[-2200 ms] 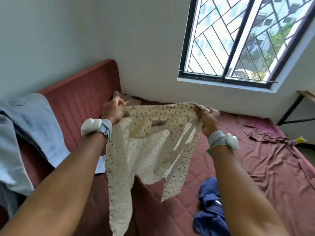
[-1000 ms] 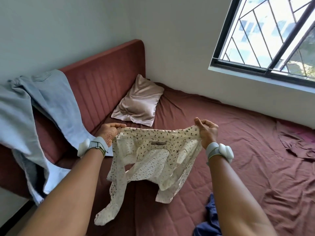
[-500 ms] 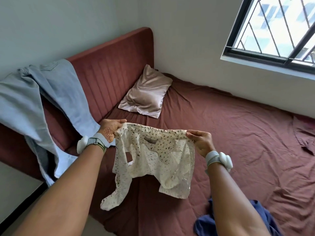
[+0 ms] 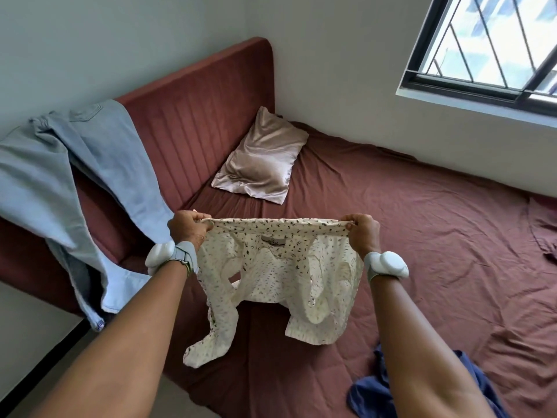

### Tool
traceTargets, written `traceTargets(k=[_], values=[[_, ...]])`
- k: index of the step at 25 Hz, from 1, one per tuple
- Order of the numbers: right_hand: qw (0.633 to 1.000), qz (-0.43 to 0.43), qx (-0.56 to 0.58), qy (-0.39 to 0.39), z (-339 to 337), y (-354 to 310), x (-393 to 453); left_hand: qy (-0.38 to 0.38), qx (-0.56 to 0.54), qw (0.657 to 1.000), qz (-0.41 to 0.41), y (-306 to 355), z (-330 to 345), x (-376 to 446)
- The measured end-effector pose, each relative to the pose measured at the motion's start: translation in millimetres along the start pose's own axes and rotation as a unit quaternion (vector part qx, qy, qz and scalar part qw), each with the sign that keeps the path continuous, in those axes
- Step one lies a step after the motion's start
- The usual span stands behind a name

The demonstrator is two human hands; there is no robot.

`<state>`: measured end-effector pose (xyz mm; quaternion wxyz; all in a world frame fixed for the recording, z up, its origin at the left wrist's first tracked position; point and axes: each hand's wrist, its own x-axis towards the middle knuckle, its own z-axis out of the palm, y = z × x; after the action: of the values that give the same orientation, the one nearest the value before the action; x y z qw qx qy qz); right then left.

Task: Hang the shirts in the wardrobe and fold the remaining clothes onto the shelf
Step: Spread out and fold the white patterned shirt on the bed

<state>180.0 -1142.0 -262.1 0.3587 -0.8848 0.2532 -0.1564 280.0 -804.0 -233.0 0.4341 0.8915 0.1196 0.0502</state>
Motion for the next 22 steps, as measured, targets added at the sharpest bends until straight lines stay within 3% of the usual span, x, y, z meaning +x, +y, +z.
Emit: traceTargets(k=[2,6,10,12,14,16,18,20,22], values=[[0.997,-0.028,-0.065,0.019,6.8,0.0,7.1,0.028,0.033,0.999,0.003,1.2,9.7,7.0],[0.995,0.031,-0.092,0.036,9.2,-1.8,17.7,0.033,0.079,0.996,0.033,4.1,17.5,20.8],[0.99,0.108,0.084,0.042,9.8,-17.0,29.9,-0.097,0.076,0.983,0.135,0.9,26.3,45.1],[0.974,0.121,0.168,0.091,14.2,-26.8,41.9,-0.179,0.026,0.981,0.076,7.4,26.4,59.6],[0.961,0.106,0.227,0.118,15.4,-34.3,51.6,-0.268,-0.062,0.96,-0.052,13.2,25.3,68.3],[0.96,0.077,0.249,0.104,16.8,-38.6,60.4,-0.366,-0.134,0.907,-0.161,13.9,22.4,73.6],[0.951,0.076,0.288,0.088,15.4,-41.1,65.7,-0.436,-0.173,0.858,-0.209,6.3,24.9,80.6],[0.949,0.084,0.283,0.109,12.1,-40.7,68.7,-0.442,-0.215,0.845,-0.21,1.5,28.2,85.1],[0.956,0.096,0.239,0.141,10.4,-36.8,70.6,-0.397,-0.241,0.867,-0.179,4.0,30.7,88.1]])
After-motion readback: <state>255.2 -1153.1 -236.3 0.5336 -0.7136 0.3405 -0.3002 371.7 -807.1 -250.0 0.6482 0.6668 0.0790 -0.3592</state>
